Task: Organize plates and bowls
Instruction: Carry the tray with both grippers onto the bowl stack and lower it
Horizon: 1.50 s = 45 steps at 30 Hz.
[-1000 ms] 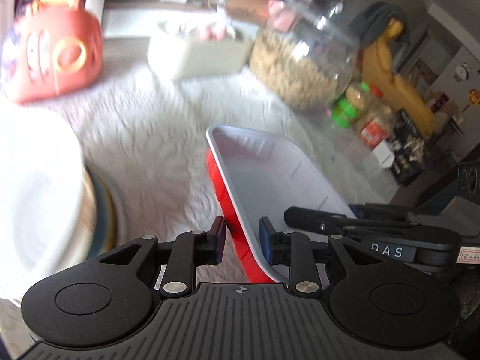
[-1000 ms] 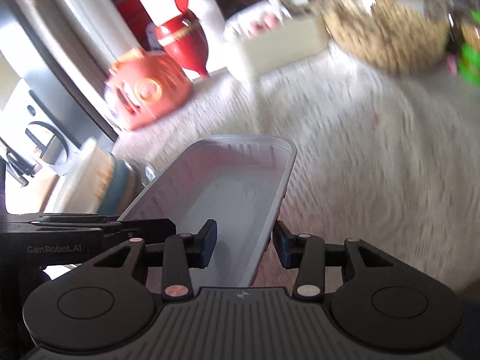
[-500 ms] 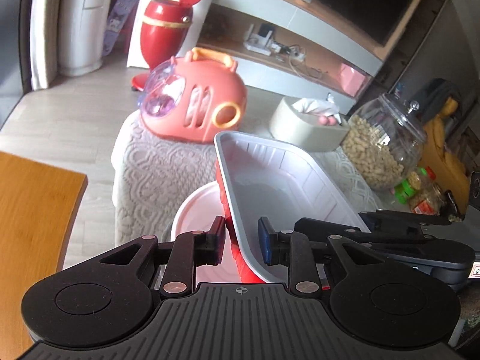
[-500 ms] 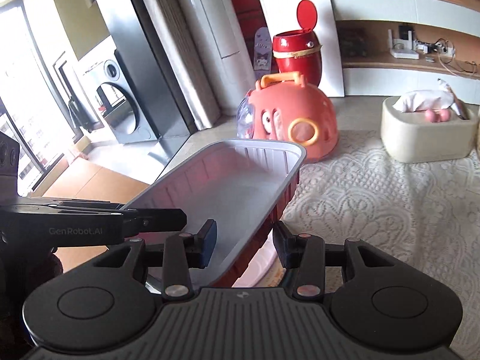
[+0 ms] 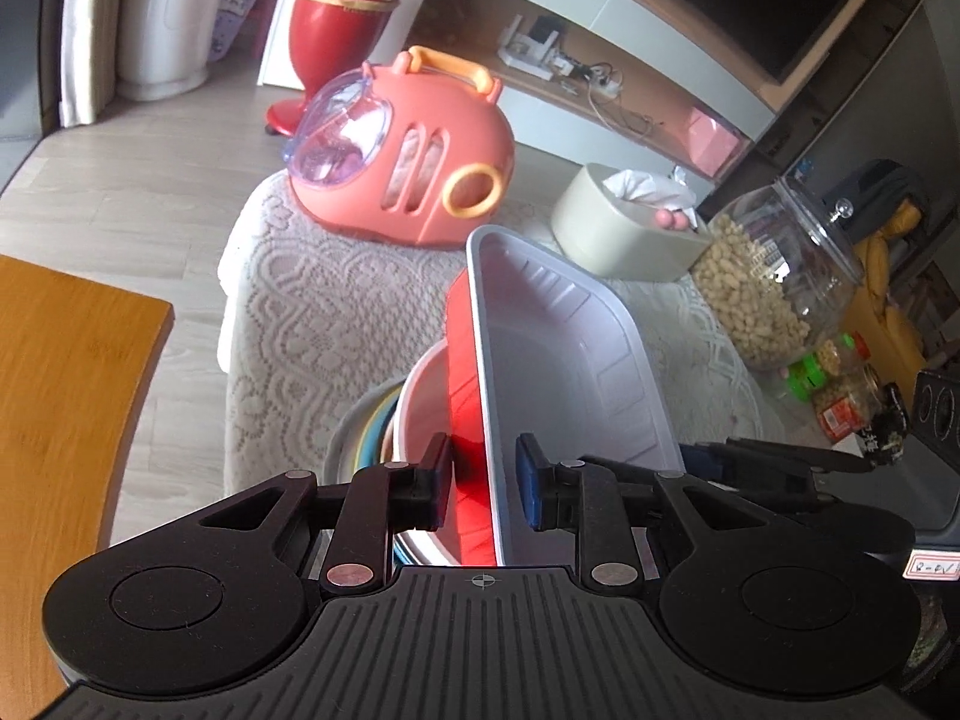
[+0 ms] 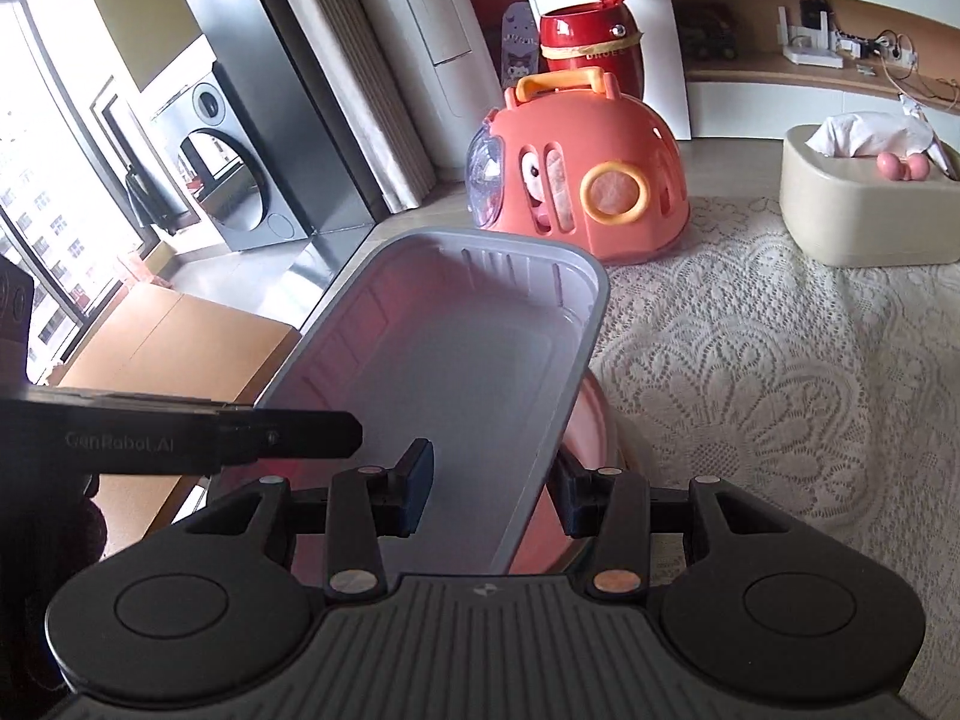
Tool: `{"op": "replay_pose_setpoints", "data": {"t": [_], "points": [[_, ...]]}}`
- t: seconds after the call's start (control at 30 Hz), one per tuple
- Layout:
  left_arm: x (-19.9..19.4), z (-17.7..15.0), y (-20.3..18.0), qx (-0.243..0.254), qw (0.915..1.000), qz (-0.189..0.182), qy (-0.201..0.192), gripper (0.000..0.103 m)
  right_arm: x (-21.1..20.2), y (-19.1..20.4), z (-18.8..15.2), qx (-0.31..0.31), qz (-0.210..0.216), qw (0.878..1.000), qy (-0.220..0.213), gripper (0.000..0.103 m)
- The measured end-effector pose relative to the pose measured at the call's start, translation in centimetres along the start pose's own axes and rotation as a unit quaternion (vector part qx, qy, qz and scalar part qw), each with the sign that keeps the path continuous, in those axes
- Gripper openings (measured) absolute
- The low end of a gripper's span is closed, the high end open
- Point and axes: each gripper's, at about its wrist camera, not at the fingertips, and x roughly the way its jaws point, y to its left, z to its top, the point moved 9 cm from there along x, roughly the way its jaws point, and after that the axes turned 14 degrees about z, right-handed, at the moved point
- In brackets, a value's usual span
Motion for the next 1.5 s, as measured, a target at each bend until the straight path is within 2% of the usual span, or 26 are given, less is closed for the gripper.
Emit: {"op": "replay_pose_setpoints", "data": {"t": [0.1,0.3,0.47,0.63,0.87,1.2,1.33,1.5], "points": [[0.2,-0.2,-0.1,-0.001,0.9999,-0.011,0.01,0.026,0.2,0.3,-0.3,-0.002,0.004,1.0,0.004,0.042],[1.0,-1.1,-0.7,0.001,0.9988,-0.028,0.04,0.026,-0.5,-0.9,0.2,0.006,-0.018,1.0,-0.005,0.042],[0.3,-0.5,0.2,-0.006,0.9995,-0.012,0.028,0.026,-1.2,-0.1,0.5,-0.008,-0.013,1.0,-0.01,0.042],[-0.7,0.1,0.8,-0.014,0.9996,-0.015,0.019,0.026,-1.2,0.0,0.6,-0.007,-0.013,1.0,-0.013,0.042],[-1.2,-0.2,-0.1,0.005,0.9995,-0.019,0.025,0.026,-1.5,0.7,0.4,-0.012,-0.005,1.0,-0.011,0.043],[-1.0,0.1,1.0,-0.015,0.9996,-0.005,0.025,0.026,-1.8,0.8,0.6,-0.015,-0.004,1.0,-0.012,0.043],[-0.7,-0.5,0.5,-0.015,0.9986,-0.023,0.045,0.027,-1.5,0.4,0.6,-0.003,-0.004,1.0,-0.011,0.043],[-1.3,-0.3,0.3,-0.015,0.9987,-0.032,0.038,0.026,-2.0,0.6,0.8,-0.005,0.001,1.0,-0.017,0.043]]}}
